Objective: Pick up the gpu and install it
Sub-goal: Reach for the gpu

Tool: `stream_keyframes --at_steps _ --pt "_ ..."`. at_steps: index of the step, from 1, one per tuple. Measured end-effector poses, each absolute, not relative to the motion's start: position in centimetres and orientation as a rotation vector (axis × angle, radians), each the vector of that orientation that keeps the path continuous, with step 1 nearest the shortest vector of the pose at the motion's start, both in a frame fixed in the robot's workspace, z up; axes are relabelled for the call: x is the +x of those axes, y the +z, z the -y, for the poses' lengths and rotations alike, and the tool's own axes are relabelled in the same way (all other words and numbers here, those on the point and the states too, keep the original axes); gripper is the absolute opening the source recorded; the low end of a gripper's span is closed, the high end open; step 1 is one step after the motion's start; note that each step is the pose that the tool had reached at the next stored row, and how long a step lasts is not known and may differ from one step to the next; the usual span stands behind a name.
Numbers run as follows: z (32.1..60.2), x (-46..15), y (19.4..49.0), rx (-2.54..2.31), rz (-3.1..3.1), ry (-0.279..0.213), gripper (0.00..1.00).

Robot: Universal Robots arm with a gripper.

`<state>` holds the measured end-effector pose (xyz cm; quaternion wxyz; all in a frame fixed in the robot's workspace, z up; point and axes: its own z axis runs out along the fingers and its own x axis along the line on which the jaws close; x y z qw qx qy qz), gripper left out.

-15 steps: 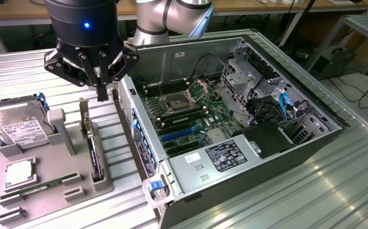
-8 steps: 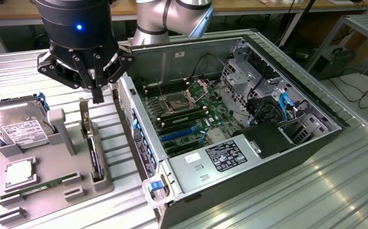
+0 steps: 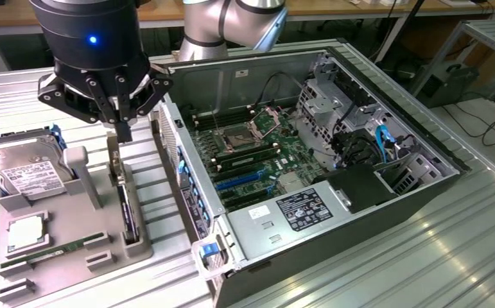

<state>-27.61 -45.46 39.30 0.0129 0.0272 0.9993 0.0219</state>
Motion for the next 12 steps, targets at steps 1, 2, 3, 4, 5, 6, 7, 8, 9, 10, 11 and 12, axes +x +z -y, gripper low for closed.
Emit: stream_keyframes --at_steps 1,2,3,4,5,6,7,8,9,10,11,12 --pt "45.5 -27.7 39.3 0.084 -3.114 0.068 0.11" --pt "45.5 -27.8 39.3 0.084 -3.114 0.068 0.11" --pt "45.6 -27.9 39.3 0.084 -3.114 0.068 0.11" --pt "45.6 -28.0 39.3 0.083 -3.114 0.068 0.11" --pt "45.7 -28.2 39.3 0.083 -3.114 0.068 0.11" --pt "45.7 -28.3 39.3 0.082 -3.114 0.068 0.11" --pt "45.8 -28.4 39.3 0.082 -3.114 0.068 0.11" --pt "45.8 -28.5 39.3 0.082 -3.114 0.068 0.11" --pt "45.8 -28.6 39.3 0.081 -3.114 0.068 0.11" --pt "45.9 -28.7 39.3 0.081 -3.114 0.068 0.11" --pt "45.9 -28.8 39.3 0.080 -3.114 0.068 0.11" --pt "45.9 -28.8 39.3 0.080 -3.114 0.068 0.11"
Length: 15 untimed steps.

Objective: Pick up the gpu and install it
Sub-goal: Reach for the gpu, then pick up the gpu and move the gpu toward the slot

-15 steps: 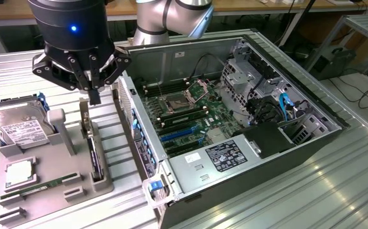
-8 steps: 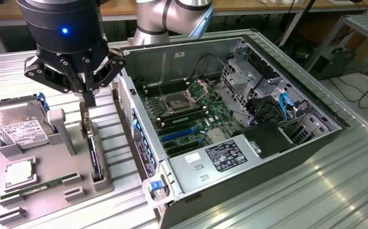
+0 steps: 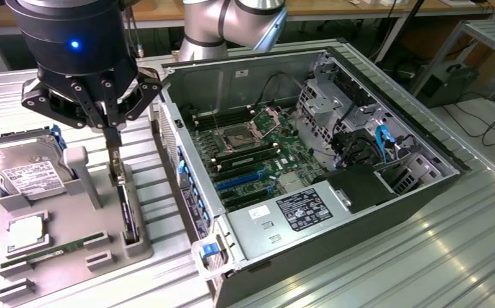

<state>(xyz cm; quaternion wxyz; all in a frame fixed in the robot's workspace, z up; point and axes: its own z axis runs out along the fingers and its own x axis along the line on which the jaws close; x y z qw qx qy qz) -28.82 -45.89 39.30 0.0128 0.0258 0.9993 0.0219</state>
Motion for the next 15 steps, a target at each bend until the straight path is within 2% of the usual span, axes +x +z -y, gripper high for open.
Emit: stream_keyframes --at_steps 15 --pt "45.90 -28.90 39.30 0.079 -3.114 0.068 0.11"
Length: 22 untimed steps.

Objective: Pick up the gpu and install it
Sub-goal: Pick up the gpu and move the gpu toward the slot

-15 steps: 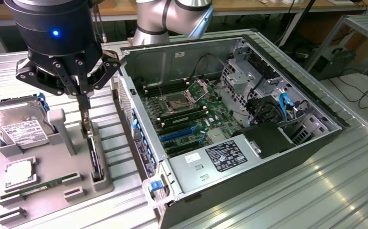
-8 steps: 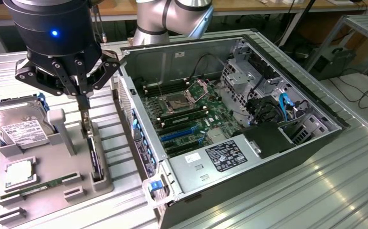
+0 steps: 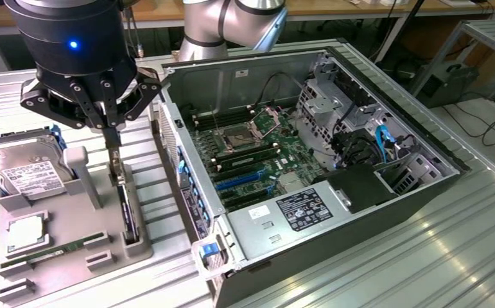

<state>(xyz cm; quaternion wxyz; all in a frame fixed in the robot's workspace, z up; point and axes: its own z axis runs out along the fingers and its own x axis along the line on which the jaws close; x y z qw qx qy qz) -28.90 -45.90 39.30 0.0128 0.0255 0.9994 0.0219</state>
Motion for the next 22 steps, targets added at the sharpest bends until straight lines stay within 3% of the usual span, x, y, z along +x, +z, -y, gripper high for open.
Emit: stream_keyframes --at_steps 2,13,15,16,22 --pt "45.90 -28.90 39.30 0.079 -3.114 0.068 0.11" --pt "45.90 -28.89 39.30 0.079 -3.114 0.068 0.66" --pt "45.87 -28.90 39.28 0.079 -3.114 0.066 0.66" --pt "45.85 -28.90 39.20 0.078 -3.115 0.058 0.72" --pt "45.42 -28.88 38.46 0.041 -3.117 0.044 0.72"
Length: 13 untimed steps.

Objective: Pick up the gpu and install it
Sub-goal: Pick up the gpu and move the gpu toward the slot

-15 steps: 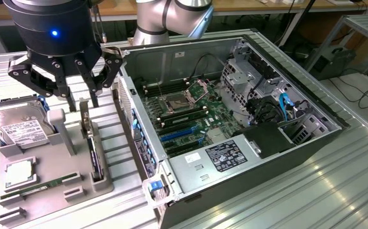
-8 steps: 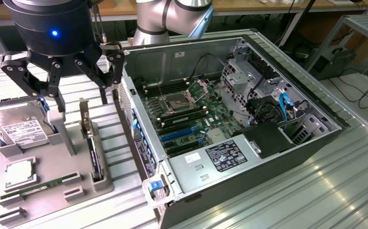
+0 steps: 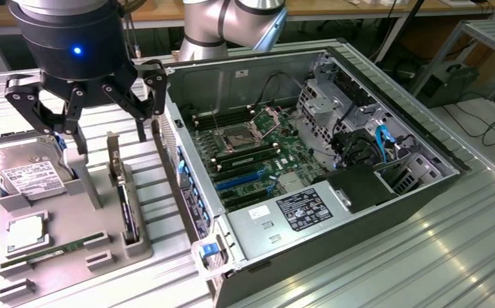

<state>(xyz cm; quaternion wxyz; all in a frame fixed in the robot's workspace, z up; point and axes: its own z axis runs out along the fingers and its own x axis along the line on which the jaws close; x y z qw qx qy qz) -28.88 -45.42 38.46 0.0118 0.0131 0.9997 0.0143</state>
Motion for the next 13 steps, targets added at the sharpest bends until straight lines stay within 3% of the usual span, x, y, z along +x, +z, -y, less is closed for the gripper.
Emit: stream_keyframes --at_steps 13 --pt "44.3 -28.8 37.5 -0.030 -3.118 0.040 0.72"
